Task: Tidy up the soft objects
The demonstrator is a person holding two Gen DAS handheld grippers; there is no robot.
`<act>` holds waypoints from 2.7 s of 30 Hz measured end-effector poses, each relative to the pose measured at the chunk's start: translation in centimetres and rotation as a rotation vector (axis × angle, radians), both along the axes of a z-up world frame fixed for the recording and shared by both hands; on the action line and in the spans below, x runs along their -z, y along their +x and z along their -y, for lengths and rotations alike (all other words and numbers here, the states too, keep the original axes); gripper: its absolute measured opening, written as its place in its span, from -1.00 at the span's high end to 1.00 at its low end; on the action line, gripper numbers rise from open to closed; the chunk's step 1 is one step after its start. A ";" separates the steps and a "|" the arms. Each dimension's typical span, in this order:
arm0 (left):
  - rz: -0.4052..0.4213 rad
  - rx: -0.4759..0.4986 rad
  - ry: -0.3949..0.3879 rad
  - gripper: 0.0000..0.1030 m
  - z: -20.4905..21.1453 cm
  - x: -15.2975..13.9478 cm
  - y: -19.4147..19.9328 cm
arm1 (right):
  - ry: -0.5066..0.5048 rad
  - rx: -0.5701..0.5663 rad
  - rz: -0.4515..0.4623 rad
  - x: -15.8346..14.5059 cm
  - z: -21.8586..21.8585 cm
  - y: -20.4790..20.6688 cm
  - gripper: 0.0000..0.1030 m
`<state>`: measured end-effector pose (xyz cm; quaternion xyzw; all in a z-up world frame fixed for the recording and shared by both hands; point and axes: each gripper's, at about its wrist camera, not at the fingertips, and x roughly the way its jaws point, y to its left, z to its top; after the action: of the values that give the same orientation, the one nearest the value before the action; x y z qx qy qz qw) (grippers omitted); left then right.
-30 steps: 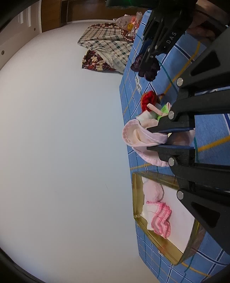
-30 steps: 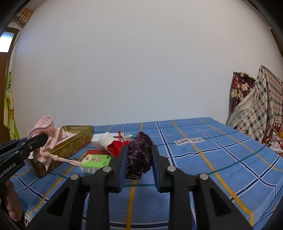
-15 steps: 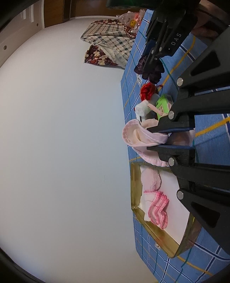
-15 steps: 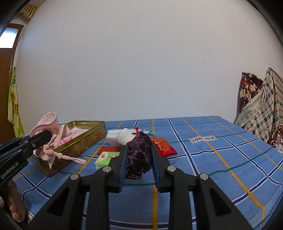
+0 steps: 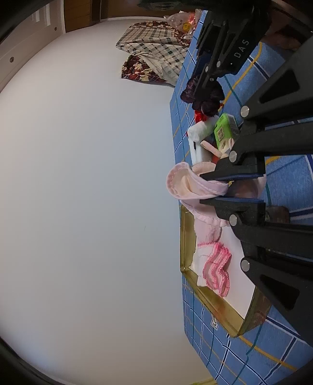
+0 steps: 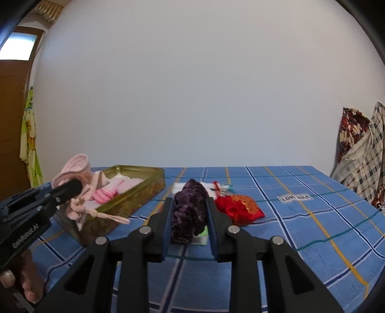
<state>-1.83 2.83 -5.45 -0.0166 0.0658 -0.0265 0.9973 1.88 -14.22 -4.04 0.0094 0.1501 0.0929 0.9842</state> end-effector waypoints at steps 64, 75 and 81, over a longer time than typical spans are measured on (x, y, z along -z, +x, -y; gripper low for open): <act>-0.033 -0.156 -0.076 0.76 -7.3 -0.7 -0.8 | -0.026 -0.169 -0.011 0.1 -6.6 0.8 0.49; -0.045 -0.157 -0.060 0.76 -8.0 -1.4 -0.3 | -0.023 -0.205 -0.035 0.0 -7.1 1.3 0.48; -0.062 -0.165 -0.024 0.76 -8.1 -1.8 0.3 | -0.031 -0.223 -0.037 -0.4 -7.6 1.6 0.48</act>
<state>-1.56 10.93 -3.64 -0.0346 0.0949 0.0553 0.9933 3.48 -6.63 -3.61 -0.0208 0.1698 0.1993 0.9649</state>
